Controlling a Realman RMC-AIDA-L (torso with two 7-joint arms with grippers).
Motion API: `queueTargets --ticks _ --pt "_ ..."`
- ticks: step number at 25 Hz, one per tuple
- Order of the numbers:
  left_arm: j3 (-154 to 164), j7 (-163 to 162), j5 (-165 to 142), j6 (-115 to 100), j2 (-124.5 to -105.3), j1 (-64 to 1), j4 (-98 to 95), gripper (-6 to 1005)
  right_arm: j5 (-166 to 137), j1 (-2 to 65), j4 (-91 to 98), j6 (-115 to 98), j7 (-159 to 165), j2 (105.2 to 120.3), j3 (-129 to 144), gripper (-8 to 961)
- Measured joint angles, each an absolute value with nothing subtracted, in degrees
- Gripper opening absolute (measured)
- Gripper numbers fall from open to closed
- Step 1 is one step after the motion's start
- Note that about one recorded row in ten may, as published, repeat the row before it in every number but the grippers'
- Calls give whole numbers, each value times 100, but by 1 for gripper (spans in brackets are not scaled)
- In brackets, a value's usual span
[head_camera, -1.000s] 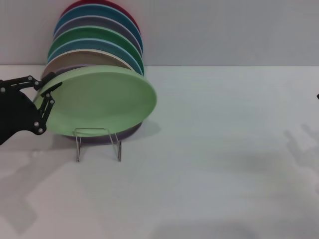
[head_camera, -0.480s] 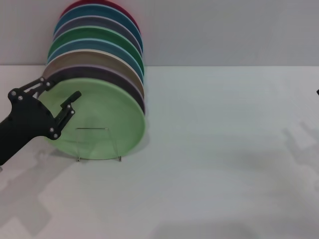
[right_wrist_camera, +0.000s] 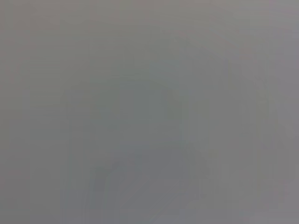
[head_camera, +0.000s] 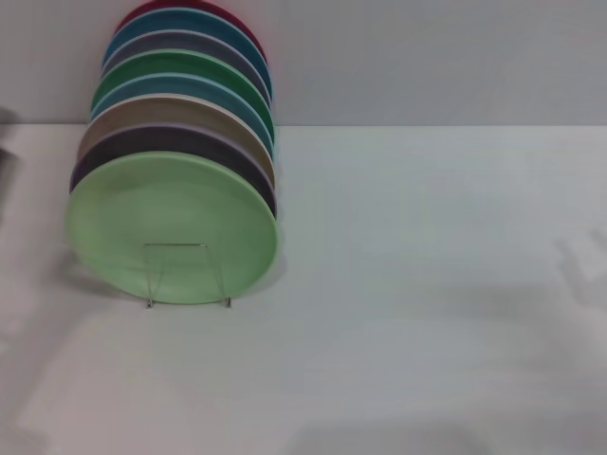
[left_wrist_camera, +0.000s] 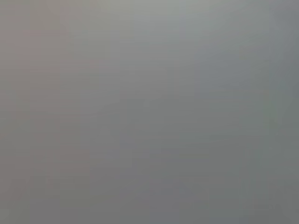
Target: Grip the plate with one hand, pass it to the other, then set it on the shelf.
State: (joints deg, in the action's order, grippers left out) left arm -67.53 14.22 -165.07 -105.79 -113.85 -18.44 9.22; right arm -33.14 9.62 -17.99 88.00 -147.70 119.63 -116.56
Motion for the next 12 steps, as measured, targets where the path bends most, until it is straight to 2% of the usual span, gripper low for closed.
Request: queueTargets --ticks 2,5,12 --pt "-7802 684 -16509 -10498 -11577 -1657 1018 522 -3108 972 -1704 8801 -15037 11976 -11667 569" --pt "-8748 27 -16513 -10261 -11743 -1607 824 524 -2867 981 -1634 8737 -15320 11983 -11672 602" --pt "-9371 -206 -16505 -9760 -11856 -1454 620 530 -2361 1071 -1417 8698 -15572 11986 -11713 678"
